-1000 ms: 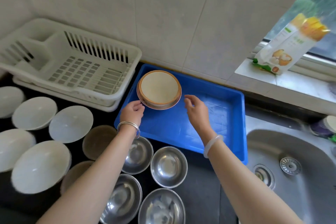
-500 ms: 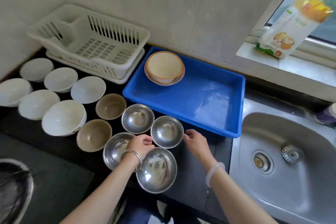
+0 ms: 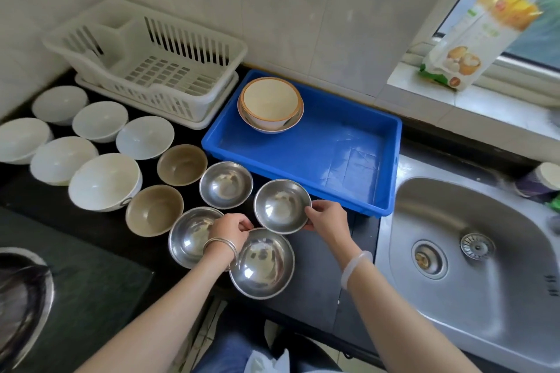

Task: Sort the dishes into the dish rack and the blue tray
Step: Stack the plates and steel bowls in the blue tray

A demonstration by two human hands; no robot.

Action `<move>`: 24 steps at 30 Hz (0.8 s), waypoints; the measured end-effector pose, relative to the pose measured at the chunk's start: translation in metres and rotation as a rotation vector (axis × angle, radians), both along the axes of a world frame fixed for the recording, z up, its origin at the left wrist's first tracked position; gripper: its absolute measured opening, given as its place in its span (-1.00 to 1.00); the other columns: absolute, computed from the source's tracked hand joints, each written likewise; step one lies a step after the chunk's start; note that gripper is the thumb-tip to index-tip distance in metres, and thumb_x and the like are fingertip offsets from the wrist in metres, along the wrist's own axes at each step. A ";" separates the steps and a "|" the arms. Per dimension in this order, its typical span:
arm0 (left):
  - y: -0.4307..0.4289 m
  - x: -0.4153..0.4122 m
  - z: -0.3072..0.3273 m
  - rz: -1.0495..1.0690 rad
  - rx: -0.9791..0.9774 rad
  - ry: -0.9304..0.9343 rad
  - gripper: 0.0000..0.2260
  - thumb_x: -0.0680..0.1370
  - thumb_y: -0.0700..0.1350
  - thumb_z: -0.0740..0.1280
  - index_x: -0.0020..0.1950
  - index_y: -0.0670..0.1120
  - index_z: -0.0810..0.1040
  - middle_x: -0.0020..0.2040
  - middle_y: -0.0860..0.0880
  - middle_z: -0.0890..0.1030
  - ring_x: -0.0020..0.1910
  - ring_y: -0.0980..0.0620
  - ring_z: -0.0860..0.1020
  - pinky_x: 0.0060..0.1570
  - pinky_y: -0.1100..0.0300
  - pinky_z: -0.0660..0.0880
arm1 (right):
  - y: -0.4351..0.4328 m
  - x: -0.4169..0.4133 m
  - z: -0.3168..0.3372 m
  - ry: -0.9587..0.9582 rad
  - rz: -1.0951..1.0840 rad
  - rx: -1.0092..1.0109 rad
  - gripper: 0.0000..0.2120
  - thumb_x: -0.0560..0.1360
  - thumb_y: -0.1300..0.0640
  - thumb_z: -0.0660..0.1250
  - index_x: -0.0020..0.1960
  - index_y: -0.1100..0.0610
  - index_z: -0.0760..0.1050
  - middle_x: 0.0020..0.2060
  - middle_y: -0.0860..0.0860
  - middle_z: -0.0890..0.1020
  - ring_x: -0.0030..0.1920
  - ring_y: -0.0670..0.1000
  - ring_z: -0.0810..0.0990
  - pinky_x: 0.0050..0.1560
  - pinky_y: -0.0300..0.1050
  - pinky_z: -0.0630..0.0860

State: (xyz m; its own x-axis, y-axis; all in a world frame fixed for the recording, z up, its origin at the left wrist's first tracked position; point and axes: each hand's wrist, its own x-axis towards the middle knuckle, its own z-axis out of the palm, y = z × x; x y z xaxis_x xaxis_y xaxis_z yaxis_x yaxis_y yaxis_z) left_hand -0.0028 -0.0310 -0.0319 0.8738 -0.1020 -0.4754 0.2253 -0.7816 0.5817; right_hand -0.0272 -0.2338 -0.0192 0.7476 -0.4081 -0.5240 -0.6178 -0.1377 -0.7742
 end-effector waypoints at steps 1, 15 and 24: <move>-0.001 0.001 0.000 0.013 -0.017 0.009 -0.91 0.42 -0.17 0.36 -0.21 0.02 0.60 -0.24 0.06 0.66 -0.17 0.05 0.60 -0.15 0.22 0.48 | -0.004 -0.003 0.003 -0.015 -0.003 -0.012 -0.82 0.48 0.28 0.27 -0.20 0.14 0.62 -0.29 0.01 0.67 -0.41 -0.11 0.67 -0.45 -0.40 0.50; -0.031 0.019 -0.011 0.223 -0.312 0.118 -0.92 0.42 -0.24 0.39 -0.14 -0.09 0.60 -0.17 -0.05 0.63 -0.08 -0.05 0.61 0.05 0.01 0.56 | -0.019 -0.042 0.013 -0.002 -0.032 -0.211 -0.88 0.43 0.19 0.37 -0.24 0.04 0.62 -0.30 -0.04 0.69 -0.34 -0.08 0.69 -0.15 -0.10 0.66; -0.025 0.022 -0.010 0.319 -0.598 0.469 -0.77 0.50 -0.30 0.30 0.16 -0.22 0.50 0.00 -0.21 0.58 -0.02 -0.11 0.54 -0.08 0.05 0.55 | -0.001 -0.050 -0.003 0.079 -0.130 -0.267 -0.87 0.39 0.16 0.40 -0.31 -0.01 0.58 -0.42 -0.12 0.65 -0.44 -0.19 0.61 -0.32 -0.33 0.48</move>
